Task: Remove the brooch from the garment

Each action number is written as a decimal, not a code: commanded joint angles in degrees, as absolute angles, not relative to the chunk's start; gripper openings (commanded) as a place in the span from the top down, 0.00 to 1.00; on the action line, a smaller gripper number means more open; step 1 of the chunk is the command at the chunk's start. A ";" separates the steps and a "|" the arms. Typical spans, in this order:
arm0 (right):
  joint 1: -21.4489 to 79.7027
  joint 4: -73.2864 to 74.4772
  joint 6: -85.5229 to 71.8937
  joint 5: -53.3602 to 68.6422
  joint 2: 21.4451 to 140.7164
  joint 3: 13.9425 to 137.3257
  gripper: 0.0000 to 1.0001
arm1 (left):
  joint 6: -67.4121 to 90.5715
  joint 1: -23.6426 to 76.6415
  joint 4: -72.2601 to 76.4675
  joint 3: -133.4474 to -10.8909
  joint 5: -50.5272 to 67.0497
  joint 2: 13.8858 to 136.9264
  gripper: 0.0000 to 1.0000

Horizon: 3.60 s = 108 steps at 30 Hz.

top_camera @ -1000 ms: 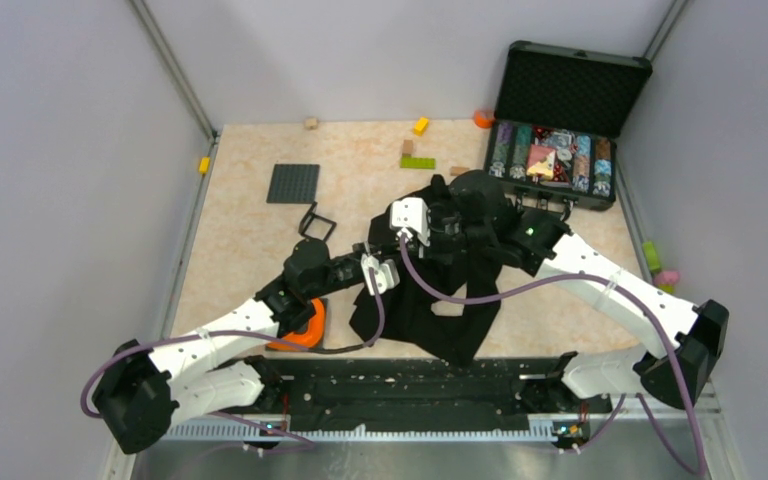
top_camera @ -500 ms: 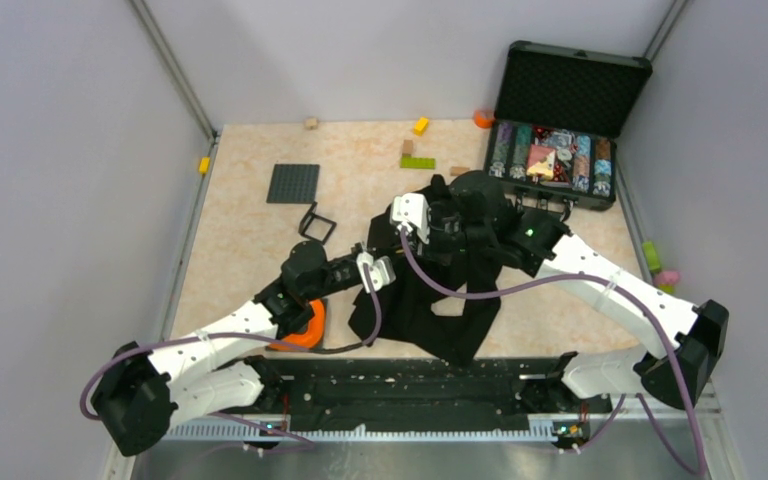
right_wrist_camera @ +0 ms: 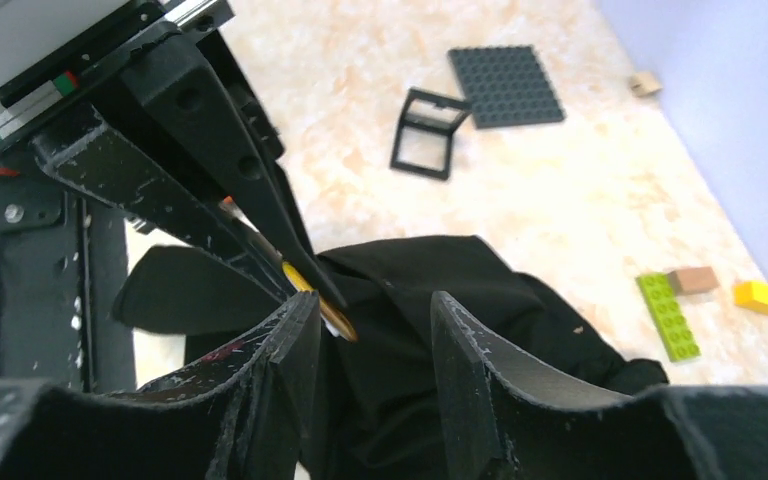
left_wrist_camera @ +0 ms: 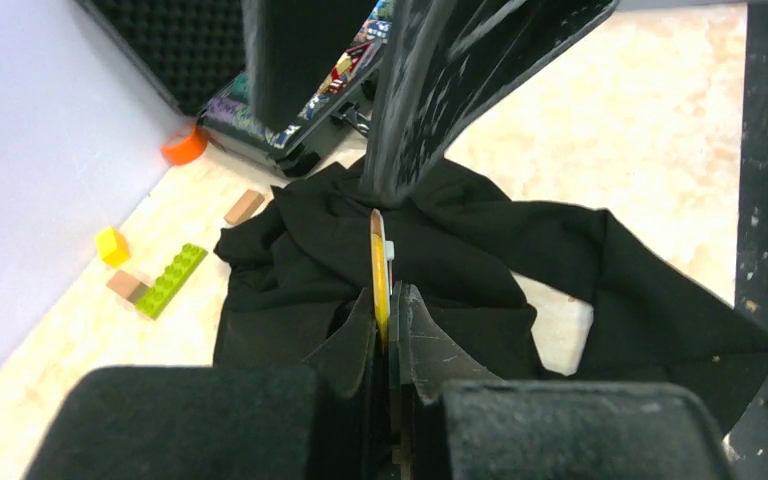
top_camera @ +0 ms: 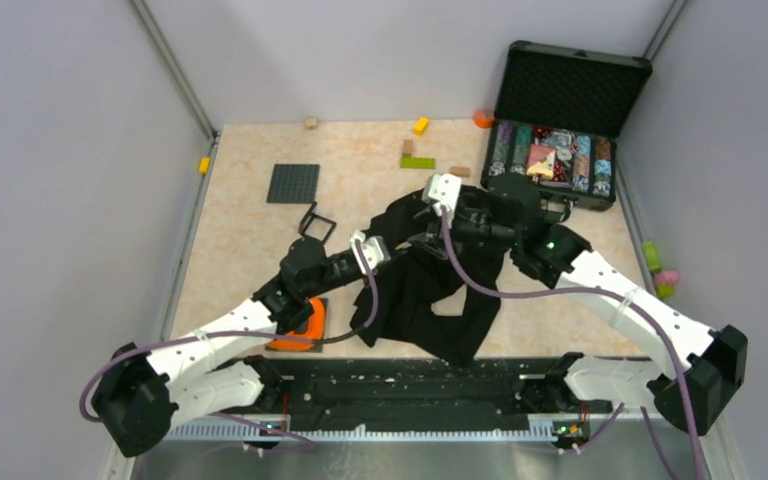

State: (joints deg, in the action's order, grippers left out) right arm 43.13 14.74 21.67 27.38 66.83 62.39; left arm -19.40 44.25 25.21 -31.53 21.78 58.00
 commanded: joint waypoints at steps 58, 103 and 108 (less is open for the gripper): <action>31.78 -59.32 -55.35 35.30 80.94 51.06 0.74 | 78.66 20.36 84.55 -42.93 49.73 81.63 1.00; 33.56 -62.23 -56.15 36.88 80.01 50.13 0.60 | 81.44 19.78 90.10 -44.54 48.94 83.77 1.00; 33.79 -65.98 -58.41 37.56 82.26 50.50 0.62 | 81.31 19.94 90.04 -44.50 49.56 83.76 1.00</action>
State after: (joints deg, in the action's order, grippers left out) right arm 33.04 -62.81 -58.08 37.17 81.14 47.37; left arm 80.90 19.92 85.73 -42.76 49.74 84.05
